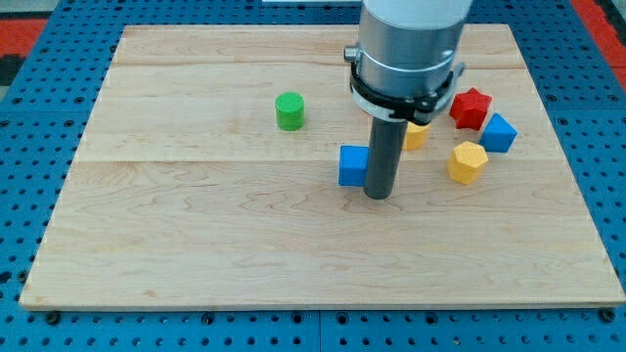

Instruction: Place your arm to the left of the green circle

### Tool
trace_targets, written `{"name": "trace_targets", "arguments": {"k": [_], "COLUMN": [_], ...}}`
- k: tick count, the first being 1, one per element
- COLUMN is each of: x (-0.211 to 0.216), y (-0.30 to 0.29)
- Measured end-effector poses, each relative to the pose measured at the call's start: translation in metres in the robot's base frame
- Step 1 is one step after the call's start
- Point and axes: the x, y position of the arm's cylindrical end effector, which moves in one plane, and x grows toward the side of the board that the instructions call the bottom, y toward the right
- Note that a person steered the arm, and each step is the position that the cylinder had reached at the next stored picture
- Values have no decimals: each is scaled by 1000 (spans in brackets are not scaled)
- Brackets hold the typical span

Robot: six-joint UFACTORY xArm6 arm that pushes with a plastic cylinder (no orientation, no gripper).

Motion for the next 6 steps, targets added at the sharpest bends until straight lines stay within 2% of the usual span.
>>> {"name": "trace_targets", "arguments": {"k": [2,3,4,5,6], "x": [15,-17,-87,-98,-112], "y": [-27,-104,-164,-124,-121]}}
